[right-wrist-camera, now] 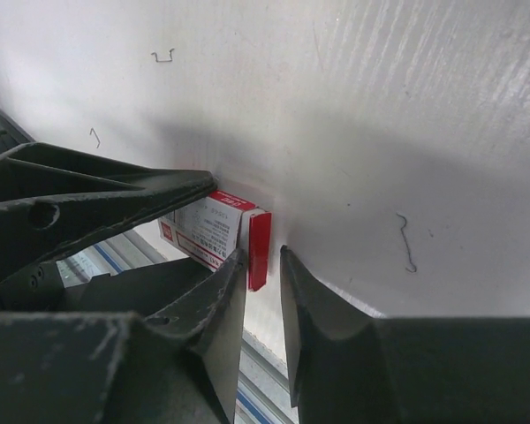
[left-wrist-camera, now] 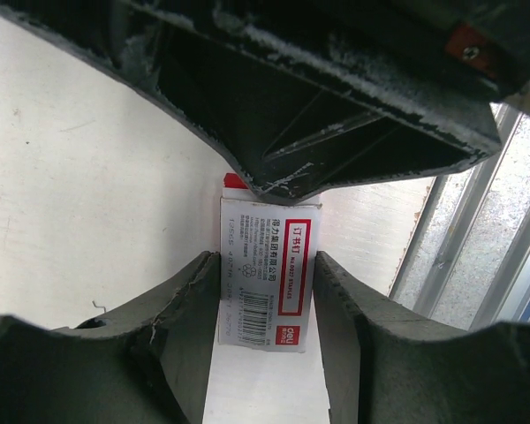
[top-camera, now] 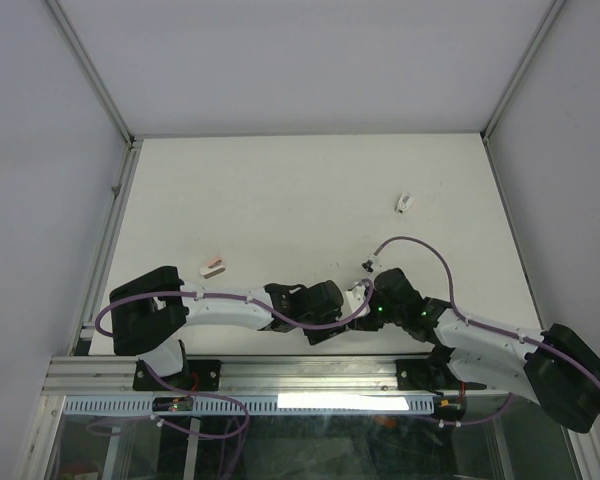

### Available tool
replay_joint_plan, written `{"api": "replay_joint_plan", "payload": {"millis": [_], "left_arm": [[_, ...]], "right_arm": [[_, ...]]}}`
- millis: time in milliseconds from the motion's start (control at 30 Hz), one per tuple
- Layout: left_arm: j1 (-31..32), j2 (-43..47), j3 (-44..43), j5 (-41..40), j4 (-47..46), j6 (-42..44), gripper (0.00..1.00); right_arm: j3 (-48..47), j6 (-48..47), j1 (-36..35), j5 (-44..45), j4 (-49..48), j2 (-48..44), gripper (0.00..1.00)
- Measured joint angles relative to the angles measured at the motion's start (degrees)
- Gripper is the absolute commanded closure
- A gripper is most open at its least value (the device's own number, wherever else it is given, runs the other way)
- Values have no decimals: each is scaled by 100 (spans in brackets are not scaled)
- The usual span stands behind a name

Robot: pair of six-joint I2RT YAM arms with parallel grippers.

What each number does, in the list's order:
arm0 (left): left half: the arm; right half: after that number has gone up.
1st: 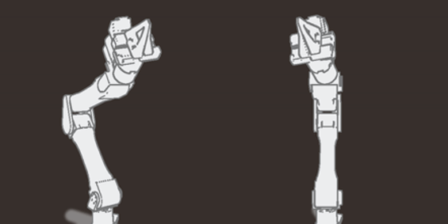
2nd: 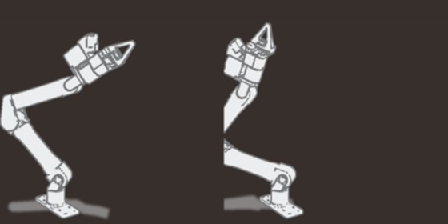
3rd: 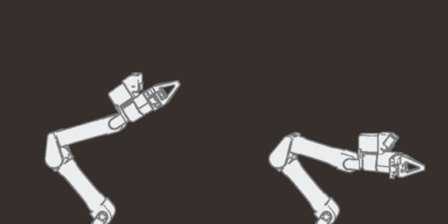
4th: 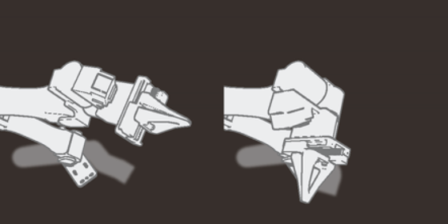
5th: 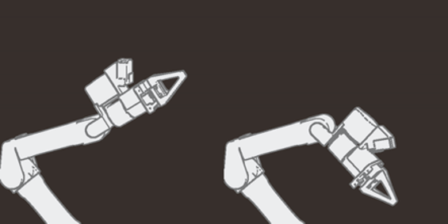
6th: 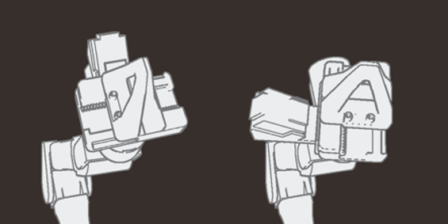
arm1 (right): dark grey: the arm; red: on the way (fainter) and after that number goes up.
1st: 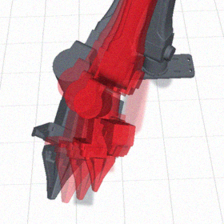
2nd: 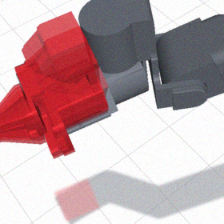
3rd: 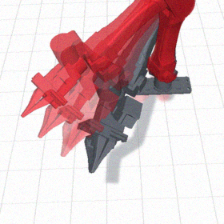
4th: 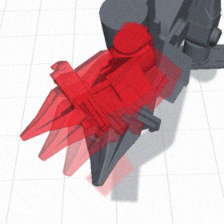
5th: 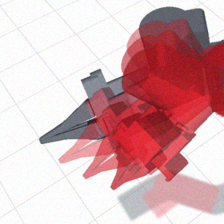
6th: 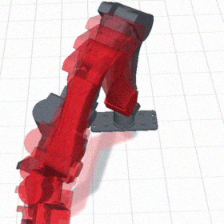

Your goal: Load the staples into the stapler

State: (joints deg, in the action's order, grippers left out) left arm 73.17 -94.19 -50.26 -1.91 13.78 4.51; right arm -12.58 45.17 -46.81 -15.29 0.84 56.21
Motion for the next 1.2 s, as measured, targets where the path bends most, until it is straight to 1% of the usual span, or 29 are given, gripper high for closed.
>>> {"api": "replay_joint_plan", "payload": {"millis": [167,233,367,400,667,900,1200], "left_arm": [[0,0,-7,2,31,0,58],[0,0,-7,4,39,0,59],[0,0,-9,9,39,0,59],[0,0,-9,11,39,0,58],[0,0,-20,-17,79,0,54],[2,0,-22,-118,44,2,54],[2,0,-22,-234,33,39,55]], "right_arm": [[0,0,0,-46,-125,87,74],[0,0,-2,-63,-188,142,79],[-2,2,-46,-68,-350,310,97],[-2,15,-59,-70,-380,345,100],[-20,7,-146,90,-356,328,100],[-125,-76,-264,616,96,76,100],[-232,-133,-330,920,315,57,100]]}}
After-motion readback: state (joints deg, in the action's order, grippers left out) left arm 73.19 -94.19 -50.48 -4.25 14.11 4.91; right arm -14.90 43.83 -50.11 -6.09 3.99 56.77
